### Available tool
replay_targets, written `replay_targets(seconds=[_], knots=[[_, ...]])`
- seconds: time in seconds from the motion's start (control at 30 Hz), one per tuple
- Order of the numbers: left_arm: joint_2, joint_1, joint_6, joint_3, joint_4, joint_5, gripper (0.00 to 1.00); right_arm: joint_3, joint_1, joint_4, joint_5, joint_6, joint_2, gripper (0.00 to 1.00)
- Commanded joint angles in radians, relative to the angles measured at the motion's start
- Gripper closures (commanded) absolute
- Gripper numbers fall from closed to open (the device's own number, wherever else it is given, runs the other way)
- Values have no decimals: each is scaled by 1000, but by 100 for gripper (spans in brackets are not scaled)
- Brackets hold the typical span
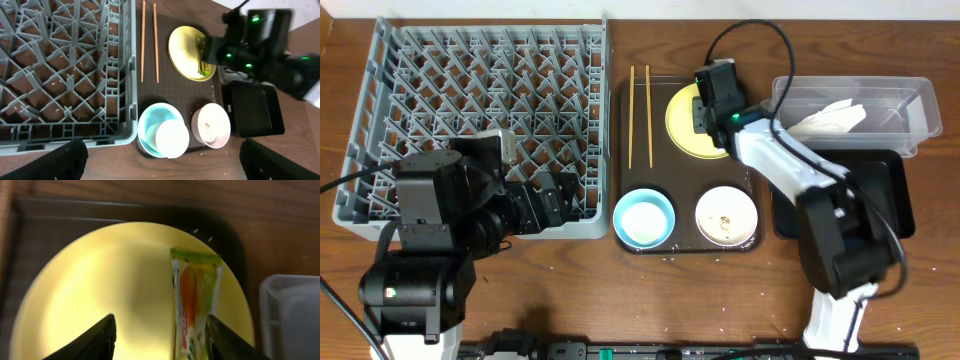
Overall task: Sort waste into correct bins and load items into the dishwasher
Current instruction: 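Grasp the snack wrapper on the yellow plate with the right gripper, then drop the wrapper into the clear bin with the right gripper, then grasp the white cup from the light-blue bowl with the right gripper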
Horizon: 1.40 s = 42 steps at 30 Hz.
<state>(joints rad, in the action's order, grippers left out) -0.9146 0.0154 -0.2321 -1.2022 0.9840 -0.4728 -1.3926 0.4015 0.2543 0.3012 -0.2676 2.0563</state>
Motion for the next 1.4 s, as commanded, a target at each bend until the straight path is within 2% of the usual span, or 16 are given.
replay_targets(seconds=[0.0,0.13,0.23,0.3,0.5,0.7,0.8,0.93,1.13,1.3,1.33,1.37], knots=[[0,4,6,-21,-1,-13,2,0,-27,-27,54,9,56,51],[0,4,6,-21,-1,-13,2,0,-43,20,54,-51,82,58],[0,4,6,-21,-1,-13,2,0,-43,51,54,-58,82,75],[0,4,6,-21,-1,-13,2,0,-43,65,48,-58,82,99],[0,4,6,-21,-1,-13,2,-1,-43,116,-71,-81,20,99],[0,4,6,-21,-1,-13,2,-1,-46,171,-195,-122,-178,99],[0,4,6,-21,-1,-13,2,-1,-64,235,-181,-208,-280,99],[0,4,6,-21,-1,-13,2,-1,-135,320,-69,-365,-352,99],[0,4,6,-21,-1,-13,2,0,-305,365,-41,-568,-310,99],[0,4,6,-21,-1,-13,2,0,-410,328,-126,-667,-221,99],[0,4,6,-21,-1,-13,2,0,-428,297,-156,-660,-204,96],[0,4,6,-21,-1,-13,2,0,-438,274,-186,-636,-196,88]])
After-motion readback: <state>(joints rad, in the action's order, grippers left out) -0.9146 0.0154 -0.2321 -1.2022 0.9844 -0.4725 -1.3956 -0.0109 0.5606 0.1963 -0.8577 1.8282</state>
